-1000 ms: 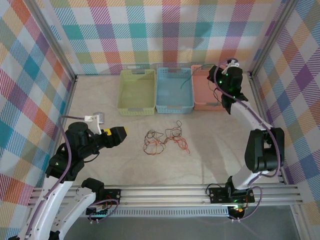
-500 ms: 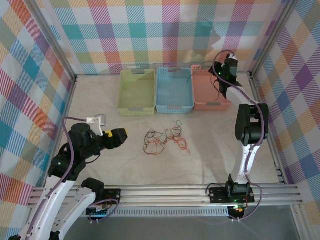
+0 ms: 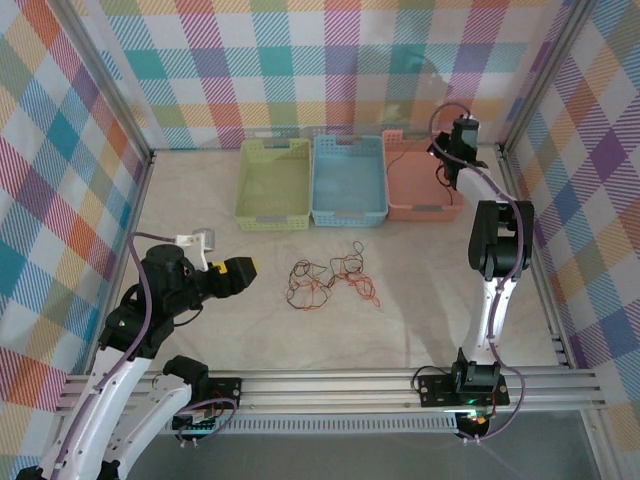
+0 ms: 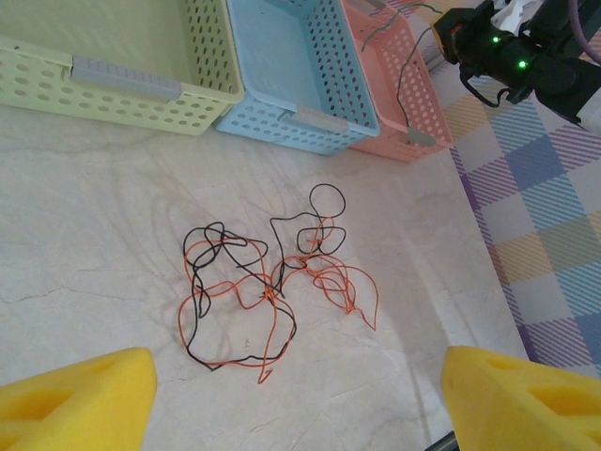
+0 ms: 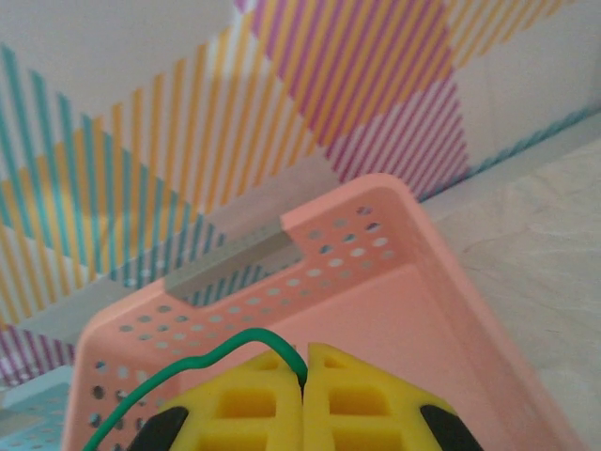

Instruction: Untangle the cables

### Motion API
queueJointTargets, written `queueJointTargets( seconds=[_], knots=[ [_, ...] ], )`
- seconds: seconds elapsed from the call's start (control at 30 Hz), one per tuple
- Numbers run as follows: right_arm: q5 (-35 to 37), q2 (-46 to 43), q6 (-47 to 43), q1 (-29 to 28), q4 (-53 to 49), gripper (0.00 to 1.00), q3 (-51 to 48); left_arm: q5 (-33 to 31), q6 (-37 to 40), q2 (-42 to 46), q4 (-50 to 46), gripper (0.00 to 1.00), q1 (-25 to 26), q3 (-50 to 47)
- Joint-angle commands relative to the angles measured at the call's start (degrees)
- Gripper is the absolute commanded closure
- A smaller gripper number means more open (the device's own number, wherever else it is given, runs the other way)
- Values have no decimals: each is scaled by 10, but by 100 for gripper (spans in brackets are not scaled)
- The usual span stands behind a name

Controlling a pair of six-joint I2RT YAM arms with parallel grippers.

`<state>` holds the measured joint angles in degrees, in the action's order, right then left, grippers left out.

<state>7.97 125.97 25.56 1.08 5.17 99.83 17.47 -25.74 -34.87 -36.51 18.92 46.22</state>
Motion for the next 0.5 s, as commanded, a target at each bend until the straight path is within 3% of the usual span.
queueJointTargets(
  seconds=[0.0,0.23,0.3,0.47],
  knots=[
    [34,16,-25,5,-31,98,23,9,8,-5,6,21,-5,-7],
    [45,29,-43,6,-59,91,45,7,7,-3,6,21,-5,-9],
    [36,29,-42,5,-65,77,51,8,5,-3,8,21,-4,-11],
    [-10,4,-45,5,-58,57,42,16,-3,-5,24,21,-4,-22]
  ],
)
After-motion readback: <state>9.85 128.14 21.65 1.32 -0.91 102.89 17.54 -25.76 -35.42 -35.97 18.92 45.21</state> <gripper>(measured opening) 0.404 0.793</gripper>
